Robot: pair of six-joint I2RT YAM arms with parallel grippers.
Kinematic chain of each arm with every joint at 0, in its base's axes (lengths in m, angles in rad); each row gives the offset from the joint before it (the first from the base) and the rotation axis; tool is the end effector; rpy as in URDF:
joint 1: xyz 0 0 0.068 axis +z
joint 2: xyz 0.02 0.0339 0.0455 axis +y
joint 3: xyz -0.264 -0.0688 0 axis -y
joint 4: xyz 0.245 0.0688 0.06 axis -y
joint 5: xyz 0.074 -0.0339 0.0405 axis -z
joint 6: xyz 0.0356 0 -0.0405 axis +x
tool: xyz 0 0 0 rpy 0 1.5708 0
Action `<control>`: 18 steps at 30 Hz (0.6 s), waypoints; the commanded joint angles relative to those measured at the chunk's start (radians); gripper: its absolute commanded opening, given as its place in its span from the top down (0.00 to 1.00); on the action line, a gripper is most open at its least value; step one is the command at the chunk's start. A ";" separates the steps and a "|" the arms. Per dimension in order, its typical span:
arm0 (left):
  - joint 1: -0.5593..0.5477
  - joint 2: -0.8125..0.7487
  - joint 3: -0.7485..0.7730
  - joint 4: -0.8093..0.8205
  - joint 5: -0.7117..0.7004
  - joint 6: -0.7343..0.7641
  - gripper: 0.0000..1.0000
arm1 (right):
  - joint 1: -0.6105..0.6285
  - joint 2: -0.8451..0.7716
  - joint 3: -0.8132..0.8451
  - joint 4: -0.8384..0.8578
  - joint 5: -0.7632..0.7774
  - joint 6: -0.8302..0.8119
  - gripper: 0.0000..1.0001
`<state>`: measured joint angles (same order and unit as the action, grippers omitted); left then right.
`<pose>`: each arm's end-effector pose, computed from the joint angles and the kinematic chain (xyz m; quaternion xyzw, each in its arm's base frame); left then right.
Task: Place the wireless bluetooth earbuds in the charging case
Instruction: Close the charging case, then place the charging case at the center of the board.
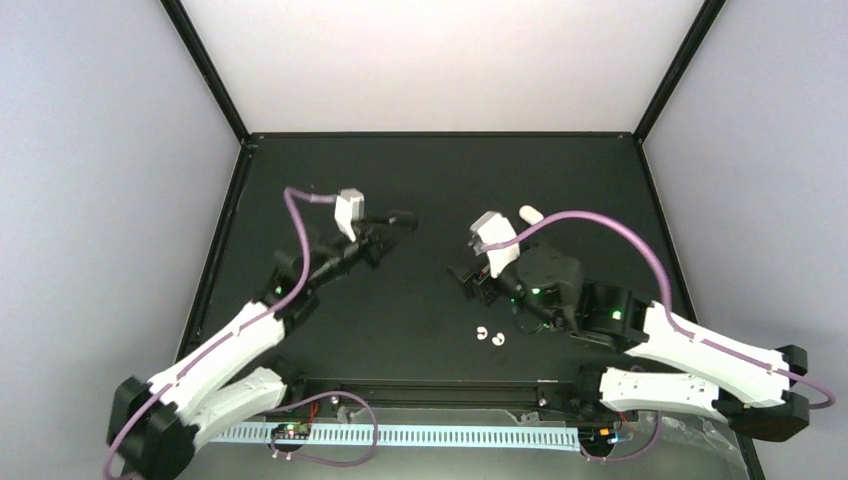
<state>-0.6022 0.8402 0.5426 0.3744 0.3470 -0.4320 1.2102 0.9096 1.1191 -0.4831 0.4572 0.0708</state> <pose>0.1603 -0.1249 0.3039 0.1831 0.6561 -0.4592 0.5702 0.0807 0.1695 0.4029 -0.3034 0.7274 0.2068 0.5797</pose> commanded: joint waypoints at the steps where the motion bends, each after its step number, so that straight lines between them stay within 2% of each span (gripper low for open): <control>1: 0.188 0.219 0.147 -0.262 -0.070 -0.160 0.98 | -0.005 -0.002 -0.131 0.034 0.035 0.102 0.18; 7: 0.385 0.577 0.324 -0.417 0.007 -0.180 0.99 | -0.006 -0.051 -0.256 0.051 0.002 0.191 0.18; 15: 0.538 0.865 0.377 -0.306 0.105 -0.269 0.98 | -0.006 -0.110 -0.312 0.045 0.011 0.202 0.19; 18: 0.560 0.913 0.351 -0.246 0.120 -0.302 0.98 | -0.006 -0.121 -0.313 0.034 0.015 0.200 0.18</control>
<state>-0.0704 1.7027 0.8795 0.0662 0.3992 -0.6659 1.2091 0.8085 0.8165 -0.4675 0.4545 0.2504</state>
